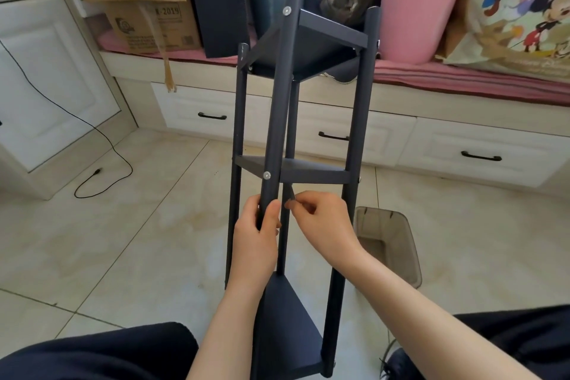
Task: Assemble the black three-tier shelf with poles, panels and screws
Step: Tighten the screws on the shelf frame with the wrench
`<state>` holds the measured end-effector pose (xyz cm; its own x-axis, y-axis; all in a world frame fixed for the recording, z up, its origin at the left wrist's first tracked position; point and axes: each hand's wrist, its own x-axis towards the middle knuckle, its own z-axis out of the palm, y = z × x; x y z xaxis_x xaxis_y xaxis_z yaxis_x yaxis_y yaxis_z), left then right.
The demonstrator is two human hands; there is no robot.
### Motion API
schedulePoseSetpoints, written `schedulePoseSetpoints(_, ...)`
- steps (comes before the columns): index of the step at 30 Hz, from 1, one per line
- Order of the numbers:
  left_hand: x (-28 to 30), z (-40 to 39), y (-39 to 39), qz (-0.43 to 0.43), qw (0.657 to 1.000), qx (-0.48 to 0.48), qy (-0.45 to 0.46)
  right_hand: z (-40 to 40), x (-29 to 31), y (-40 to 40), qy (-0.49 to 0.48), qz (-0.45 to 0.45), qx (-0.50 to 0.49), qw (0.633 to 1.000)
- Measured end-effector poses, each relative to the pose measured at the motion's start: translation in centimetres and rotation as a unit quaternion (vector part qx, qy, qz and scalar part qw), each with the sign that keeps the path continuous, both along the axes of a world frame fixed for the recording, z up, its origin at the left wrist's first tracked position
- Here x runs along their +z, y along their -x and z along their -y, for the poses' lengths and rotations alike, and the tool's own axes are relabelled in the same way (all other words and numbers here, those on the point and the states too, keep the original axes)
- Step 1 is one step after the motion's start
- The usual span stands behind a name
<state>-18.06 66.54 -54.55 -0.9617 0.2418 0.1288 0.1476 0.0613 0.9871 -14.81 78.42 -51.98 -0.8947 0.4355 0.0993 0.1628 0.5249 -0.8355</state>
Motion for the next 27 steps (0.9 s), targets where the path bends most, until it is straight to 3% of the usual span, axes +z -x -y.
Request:
schedulePoseSetpoints(17, 0.1, 0.0, 0.0, 0.005, 1.0, 0.003, -0.011, 0.4, 0.0, 1.2, -0.107, -0.046, 0.013, 0.993)
schedulePoseSetpoints(27, -0.1, 0.3, 0.2, 0.001, 1.0, 0.015, -0.009, 1.5, -3.0, 2.8, -0.065, -0.166, -0.025, 0.984)
